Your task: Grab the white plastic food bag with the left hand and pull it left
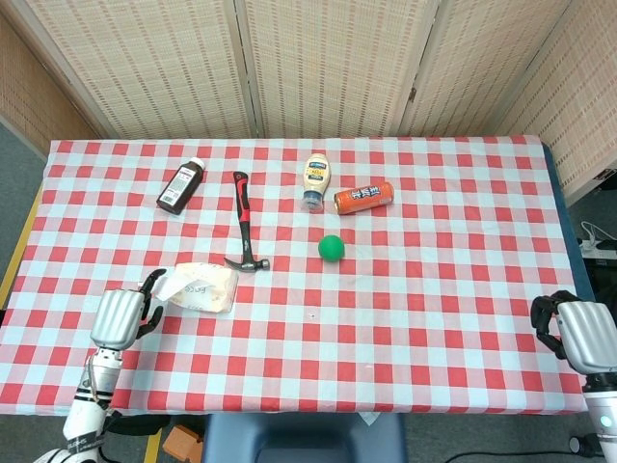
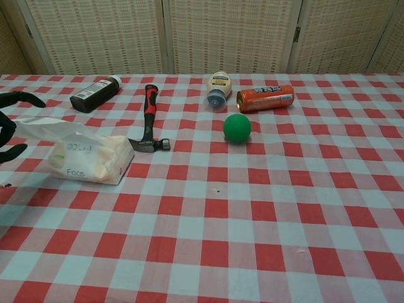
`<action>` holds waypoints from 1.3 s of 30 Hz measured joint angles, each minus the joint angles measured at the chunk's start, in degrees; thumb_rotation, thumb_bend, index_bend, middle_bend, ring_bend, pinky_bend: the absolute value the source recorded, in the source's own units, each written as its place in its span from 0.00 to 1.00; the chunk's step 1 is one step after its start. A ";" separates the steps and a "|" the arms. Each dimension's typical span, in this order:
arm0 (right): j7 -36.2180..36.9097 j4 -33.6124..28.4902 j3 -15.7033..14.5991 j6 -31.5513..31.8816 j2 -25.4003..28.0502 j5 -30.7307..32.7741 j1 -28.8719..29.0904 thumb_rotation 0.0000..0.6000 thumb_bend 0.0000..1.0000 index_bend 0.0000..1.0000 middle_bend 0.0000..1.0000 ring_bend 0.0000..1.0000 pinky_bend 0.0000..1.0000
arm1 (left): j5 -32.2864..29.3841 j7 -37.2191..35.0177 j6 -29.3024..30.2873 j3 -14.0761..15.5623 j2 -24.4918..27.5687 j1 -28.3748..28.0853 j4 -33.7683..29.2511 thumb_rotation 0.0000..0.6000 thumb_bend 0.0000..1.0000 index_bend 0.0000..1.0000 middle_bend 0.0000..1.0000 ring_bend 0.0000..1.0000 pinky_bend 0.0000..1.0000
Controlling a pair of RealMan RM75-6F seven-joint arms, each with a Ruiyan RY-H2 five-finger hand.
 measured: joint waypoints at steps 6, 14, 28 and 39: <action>-0.34 -0.23 -0.25 -0.97 0.27 0.33 0.28 1.00 0.92 0.81 0.67 0.46 0.72 | 0.07 -0.21 1.41 -1.51 -6.09 -1.92 5.90 1.00 0.41 0.39 0.81 0.82 0.98; -0.67 -0.30 -0.24 -1.54 0.27 0.79 0.50 1.00 0.92 0.81 0.67 0.46 0.72 | 0.27 -1.86 4.10 -2.68 -8.22 -2.75 7.54 1.00 0.46 0.68 0.91 0.85 1.00; -1.49 -0.65 -0.49 -3.35 0.46 1.83 1.08 1.00 0.92 0.81 0.67 0.46 0.72 | 2.93 -0.34 6.14 -0.89 -2.39 -2.07 12.20 1.00 0.47 0.75 0.98 0.87 1.00; -2.54 -0.63 -0.94 -4.02 0.26 1.68 1.33 1.00 0.92 0.81 0.67 0.46 0.72 | -1.63 2.87 5.74 0.83 11.54 3.84 9.54 1.00 0.48 0.75 0.98 0.87 1.00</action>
